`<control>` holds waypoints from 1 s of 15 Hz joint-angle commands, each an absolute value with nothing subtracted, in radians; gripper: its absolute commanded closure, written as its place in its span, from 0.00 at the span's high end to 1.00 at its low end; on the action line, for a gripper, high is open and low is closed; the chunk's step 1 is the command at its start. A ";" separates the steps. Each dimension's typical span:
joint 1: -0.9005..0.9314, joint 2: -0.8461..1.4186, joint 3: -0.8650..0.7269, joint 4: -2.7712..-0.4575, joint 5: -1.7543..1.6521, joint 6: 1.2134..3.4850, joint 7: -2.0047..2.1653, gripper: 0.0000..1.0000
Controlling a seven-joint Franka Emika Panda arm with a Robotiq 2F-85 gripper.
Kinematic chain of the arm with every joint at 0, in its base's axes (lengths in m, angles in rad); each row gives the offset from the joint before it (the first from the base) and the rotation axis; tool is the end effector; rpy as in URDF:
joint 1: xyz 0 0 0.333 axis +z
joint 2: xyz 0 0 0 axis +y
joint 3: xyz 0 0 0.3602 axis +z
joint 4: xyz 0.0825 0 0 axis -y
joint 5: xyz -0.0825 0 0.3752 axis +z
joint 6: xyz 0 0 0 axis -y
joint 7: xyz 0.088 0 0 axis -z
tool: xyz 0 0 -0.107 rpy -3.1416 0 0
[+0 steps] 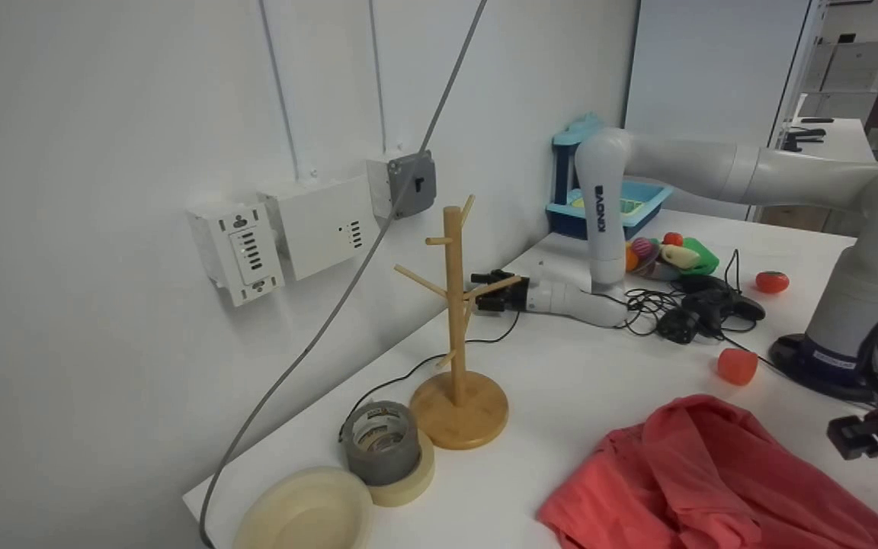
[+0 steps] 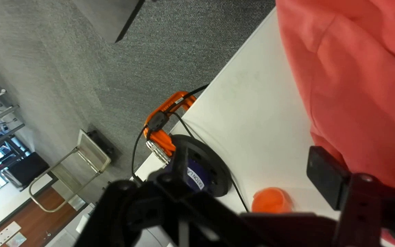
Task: Unfold the shirt
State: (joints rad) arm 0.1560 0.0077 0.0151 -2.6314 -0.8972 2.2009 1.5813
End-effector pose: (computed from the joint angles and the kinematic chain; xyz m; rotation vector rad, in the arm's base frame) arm 0.3830 0.0387 0.2755 2.2996 -0.8408 0.2473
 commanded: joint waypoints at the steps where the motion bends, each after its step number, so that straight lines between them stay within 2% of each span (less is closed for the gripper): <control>1: 0.132 -0.023 0.048 -2.584 -0.872 2.206 1.551 1.00; 8: 0.126 0.071 0.056 -2.408 -0.823 2.274 1.567 1.00; 15: 0.148 0.265 0.061 -2.275 -0.756 2.400 1.546 1.00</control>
State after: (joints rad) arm 0.1502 0.1678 0.0505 -2.3472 -0.7896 2.3609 1.5765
